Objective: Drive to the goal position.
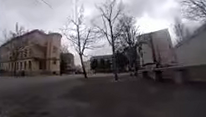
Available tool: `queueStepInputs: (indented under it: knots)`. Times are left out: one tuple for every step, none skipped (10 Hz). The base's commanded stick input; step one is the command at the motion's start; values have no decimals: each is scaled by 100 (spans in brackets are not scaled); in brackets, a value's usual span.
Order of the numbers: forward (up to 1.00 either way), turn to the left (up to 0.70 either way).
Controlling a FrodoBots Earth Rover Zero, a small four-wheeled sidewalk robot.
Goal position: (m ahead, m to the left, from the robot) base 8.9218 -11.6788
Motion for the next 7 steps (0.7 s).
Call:
queueStepInputs:
  knots:
    - [100,0]
    - [100,0]
    - [100,0]
    - [100,0]
    - [100,0]
    - [100,0]
    - [100,0]
